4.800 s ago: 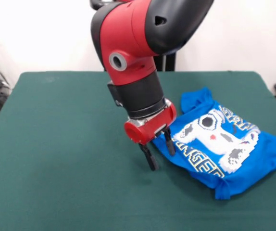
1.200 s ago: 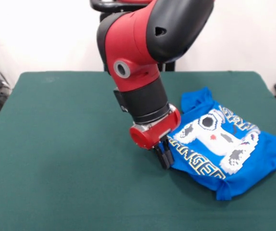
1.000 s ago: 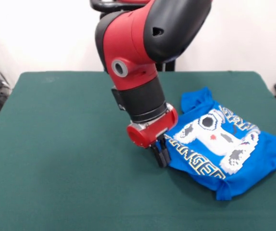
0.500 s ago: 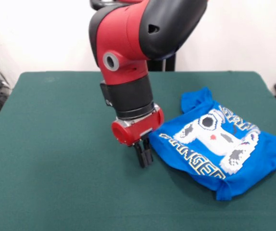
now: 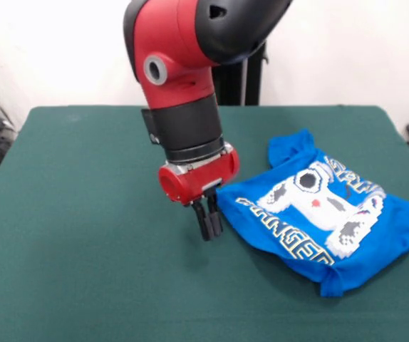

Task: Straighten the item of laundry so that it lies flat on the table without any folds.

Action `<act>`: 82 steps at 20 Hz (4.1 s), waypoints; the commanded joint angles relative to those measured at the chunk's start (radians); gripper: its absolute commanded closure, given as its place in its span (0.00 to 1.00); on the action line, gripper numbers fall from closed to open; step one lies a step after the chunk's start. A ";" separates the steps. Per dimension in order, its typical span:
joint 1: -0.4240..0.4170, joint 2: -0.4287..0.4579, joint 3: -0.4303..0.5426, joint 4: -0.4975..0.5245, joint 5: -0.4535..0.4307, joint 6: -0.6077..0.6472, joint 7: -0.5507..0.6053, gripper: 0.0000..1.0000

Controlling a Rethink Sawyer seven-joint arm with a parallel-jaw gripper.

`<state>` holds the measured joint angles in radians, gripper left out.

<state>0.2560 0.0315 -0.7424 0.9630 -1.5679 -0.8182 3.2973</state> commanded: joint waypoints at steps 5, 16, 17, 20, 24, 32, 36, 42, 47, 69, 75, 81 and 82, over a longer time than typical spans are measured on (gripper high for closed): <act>0.086 -0.007 0.017 0.090 -0.191 -0.250 0.063 1.00; 0.065 -0.016 0.050 0.093 -0.187 -0.243 0.072 1.00; 0.056 -0.025 0.066 0.095 -0.166 -0.220 0.029 1.00; 0.051 -0.041 0.071 0.103 -0.137 -0.174 -0.015 1.00; 0.041 -0.055 0.076 0.121 -0.086 -0.092 -0.084 1.00; 0.073 -0.055 0.060 0.145 -0.078 -0.061 -0.041 1.00; 0.098 -0.072 0.059 0.123 -0.063 -0.060 0.040 1.00; 0.079 0.008 0.102 -0.039 -0.035 0.007 0.110 1.00; 0.046 0.030 0.147 -0.081 0.014 0.037 0.047 1.00; 0.031 0.128 0.143 -0.148 0.014 0.028 -0.022 1.00; 0.019 0.121 0.172 -0.142 0.048 0.013 -0.076 1.00; 0.029 0.134 0.156 -0.147 0.029 -0.003 -0.061 1.00; 0.031 0.136 0.153 -0.148 0.027 0.000 -0.059 1.00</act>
<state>0.2705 0.1386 -0.7520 0.8475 -1.5947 -0.8219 3.2973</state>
